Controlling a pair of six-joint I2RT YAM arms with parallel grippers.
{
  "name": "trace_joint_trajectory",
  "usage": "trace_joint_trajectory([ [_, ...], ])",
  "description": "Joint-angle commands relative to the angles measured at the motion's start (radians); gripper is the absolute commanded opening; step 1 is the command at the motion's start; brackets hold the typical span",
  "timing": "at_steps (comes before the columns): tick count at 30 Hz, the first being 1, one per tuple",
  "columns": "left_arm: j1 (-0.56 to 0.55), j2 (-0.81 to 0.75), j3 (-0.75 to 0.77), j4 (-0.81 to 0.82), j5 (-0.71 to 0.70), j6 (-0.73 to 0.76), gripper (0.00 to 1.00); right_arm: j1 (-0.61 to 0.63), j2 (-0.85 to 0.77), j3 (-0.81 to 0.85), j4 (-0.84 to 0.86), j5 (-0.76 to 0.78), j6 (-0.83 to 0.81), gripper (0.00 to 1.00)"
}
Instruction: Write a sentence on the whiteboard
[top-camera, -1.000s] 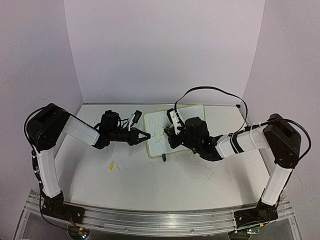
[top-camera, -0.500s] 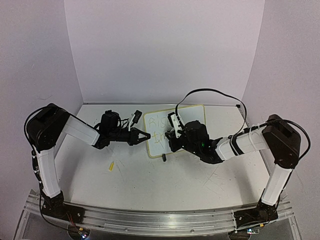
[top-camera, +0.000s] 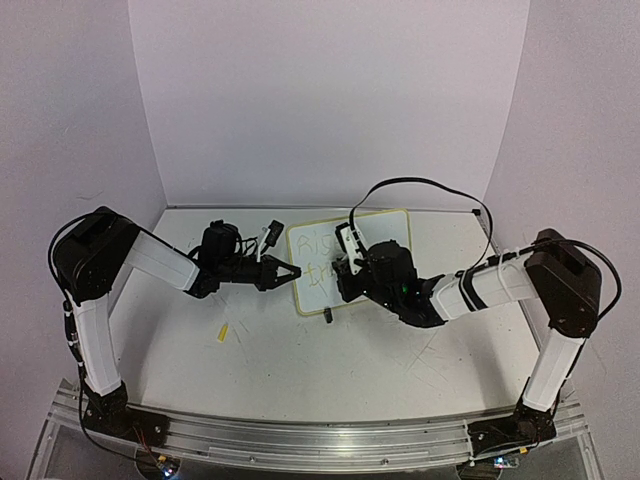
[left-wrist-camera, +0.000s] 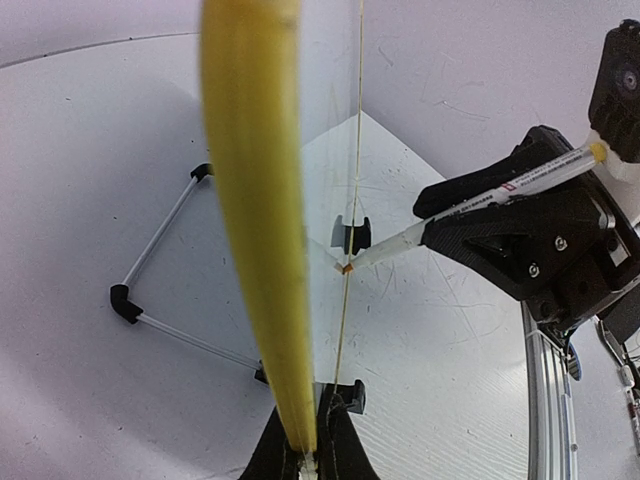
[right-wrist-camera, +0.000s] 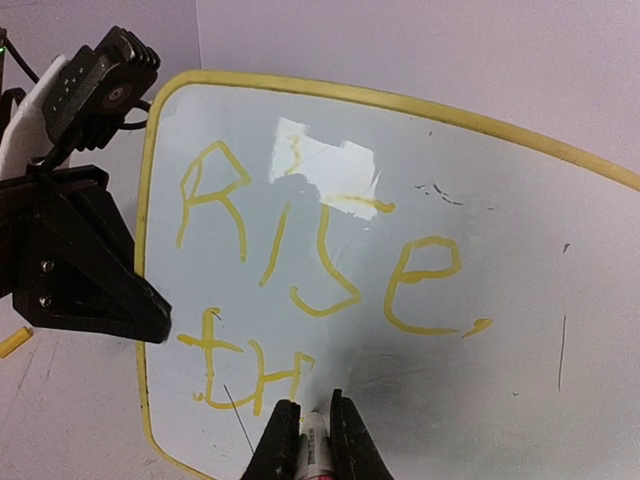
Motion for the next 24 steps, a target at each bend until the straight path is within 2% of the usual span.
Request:
trace_joint_trajectory([
  [1, 0.013, 0.003, 0.006, -0.097, -0.132, 0.078, 0.0, -0.027, -0.003, 0.064, 0.03, 0.083, -0.041, 0.0],
  [11, 0.013, 0.002, 0.007, -0.097, -0.135, 0.081, 0.0, -0.04, -0.001, 0.089, 0.032, 0.087, -0.059, 0.0],
  [24, 0.013, 0.003, 0.009, -0.098, -0.135, 0.081, 0.0, -0.028, -0.019, 0.007, -0.001, 0.051, -0.004, 0.0],
])
